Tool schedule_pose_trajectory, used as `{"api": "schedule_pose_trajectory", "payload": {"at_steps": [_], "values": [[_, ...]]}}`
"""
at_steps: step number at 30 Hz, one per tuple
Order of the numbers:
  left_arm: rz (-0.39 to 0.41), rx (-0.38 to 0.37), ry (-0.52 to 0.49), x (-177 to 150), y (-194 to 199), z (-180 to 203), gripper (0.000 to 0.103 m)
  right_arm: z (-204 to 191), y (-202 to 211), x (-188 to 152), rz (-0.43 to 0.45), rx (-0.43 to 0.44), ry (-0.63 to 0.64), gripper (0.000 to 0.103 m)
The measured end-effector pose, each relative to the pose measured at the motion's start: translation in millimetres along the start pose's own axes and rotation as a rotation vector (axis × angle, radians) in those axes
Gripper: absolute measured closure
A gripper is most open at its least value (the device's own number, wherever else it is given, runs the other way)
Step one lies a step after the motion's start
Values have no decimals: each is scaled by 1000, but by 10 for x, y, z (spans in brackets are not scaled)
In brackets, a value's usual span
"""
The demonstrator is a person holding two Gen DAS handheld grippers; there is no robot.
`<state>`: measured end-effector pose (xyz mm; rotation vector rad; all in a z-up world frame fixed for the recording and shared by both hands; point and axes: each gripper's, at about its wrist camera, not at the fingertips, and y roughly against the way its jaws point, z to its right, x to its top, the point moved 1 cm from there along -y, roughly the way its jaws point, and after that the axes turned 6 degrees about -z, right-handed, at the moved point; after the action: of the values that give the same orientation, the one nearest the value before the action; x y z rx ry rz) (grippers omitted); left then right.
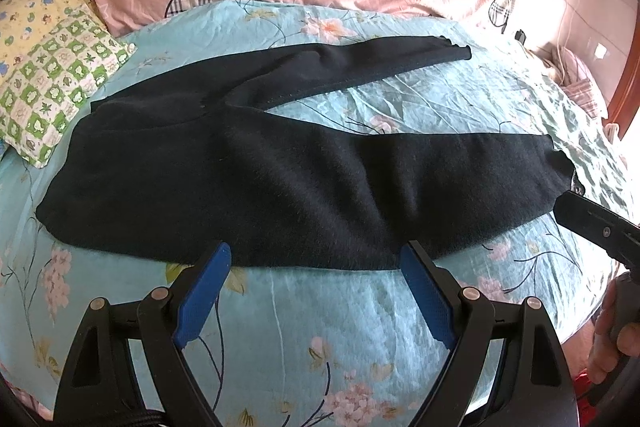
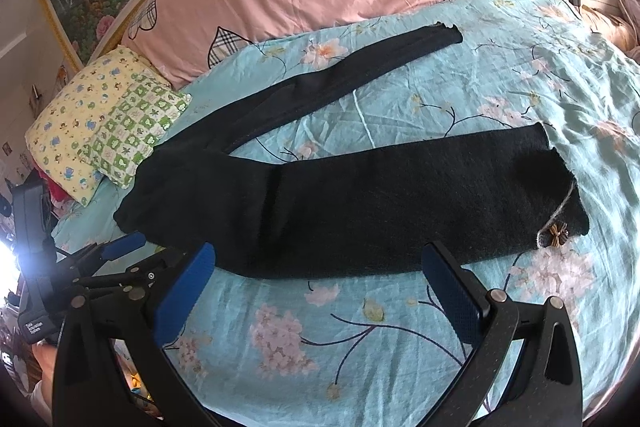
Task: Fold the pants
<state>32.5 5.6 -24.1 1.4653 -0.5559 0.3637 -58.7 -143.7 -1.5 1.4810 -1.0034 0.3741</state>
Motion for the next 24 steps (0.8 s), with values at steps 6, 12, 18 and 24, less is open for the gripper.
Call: {"api": "schedule_pose_trajectory", "payload": {"at_steps": [6,12,18,24], "values": [[-17,-6,-12,71,-81,23,15,60,-22,52,-12,3,-9,0],[-29,-15,-16,161,-162,15,16,106,-45,150,-25,6,-18,0],[-44,-23,-20,229,-263,9,16,165,-82,225,-36,8,-20,0],[-45,-53,-53,360,-339,38,16,252,-150,345,-62,29,-50,0]]}}
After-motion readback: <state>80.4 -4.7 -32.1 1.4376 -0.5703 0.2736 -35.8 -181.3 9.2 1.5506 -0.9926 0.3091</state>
